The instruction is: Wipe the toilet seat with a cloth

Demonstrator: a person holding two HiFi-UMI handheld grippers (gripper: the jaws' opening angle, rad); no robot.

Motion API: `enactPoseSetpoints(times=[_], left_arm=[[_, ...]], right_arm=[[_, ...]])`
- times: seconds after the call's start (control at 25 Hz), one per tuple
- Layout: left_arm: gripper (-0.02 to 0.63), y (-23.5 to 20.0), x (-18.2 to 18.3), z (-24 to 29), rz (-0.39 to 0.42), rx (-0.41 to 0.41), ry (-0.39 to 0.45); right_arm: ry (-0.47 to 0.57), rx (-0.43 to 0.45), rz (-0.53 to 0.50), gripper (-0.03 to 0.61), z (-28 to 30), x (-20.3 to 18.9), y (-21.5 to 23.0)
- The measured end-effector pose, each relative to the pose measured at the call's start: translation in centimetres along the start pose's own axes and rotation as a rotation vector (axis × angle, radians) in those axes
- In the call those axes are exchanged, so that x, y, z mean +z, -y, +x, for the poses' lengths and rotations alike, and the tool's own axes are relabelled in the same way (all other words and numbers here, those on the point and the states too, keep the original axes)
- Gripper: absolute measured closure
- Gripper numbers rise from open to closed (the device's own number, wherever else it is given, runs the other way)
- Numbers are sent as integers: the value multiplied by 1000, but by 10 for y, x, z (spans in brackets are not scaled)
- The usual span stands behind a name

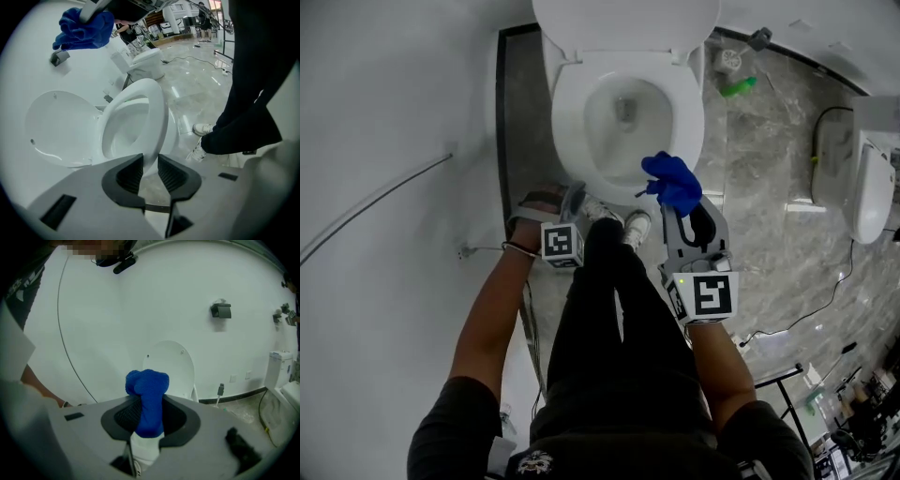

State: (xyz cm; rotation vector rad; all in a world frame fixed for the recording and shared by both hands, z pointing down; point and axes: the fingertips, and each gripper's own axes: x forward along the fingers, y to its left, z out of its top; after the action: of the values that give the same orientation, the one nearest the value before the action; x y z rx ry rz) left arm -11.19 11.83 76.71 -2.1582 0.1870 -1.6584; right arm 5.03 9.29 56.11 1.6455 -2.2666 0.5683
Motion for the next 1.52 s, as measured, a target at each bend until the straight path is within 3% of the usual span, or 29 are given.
enactPoseSetpoints(times=[0.32,0.64,0.76,0.88,1.04,1.16,1.24,1.36,1.52], left_arm=[[514,39,-7,60,-39,-45,-61],[514,52,-11,86,-26,-74,-98],[514,54,-11,81,-77,-77,-90],[512,42,-6,59,-306,-56,-11],[514,-2,-8,21,-774,51,166],[515,-44,-32,0,-1155,153,262],[549,-71,-51,-8,-1337,222,306],[597,-109,-69,-7,-1481,295,353],[603,-160,-79,10,-1553,331,412]], right_arm=[[-63,-8,7,480,3,-60,18],[-100,-12,5,480,13,-76,37],[-106,-7,-2,480,22,-79,39],[-111,4,-10,480,34,-77,35],[-113,10,-20,480,61,-72,34],[-104,-15,0,480,92,-65,37],[-92,-34,15,480,118,-55,37],[-91,-31,23,480,161,-41,32],[-101,-11,33,480,224,-37,27]])
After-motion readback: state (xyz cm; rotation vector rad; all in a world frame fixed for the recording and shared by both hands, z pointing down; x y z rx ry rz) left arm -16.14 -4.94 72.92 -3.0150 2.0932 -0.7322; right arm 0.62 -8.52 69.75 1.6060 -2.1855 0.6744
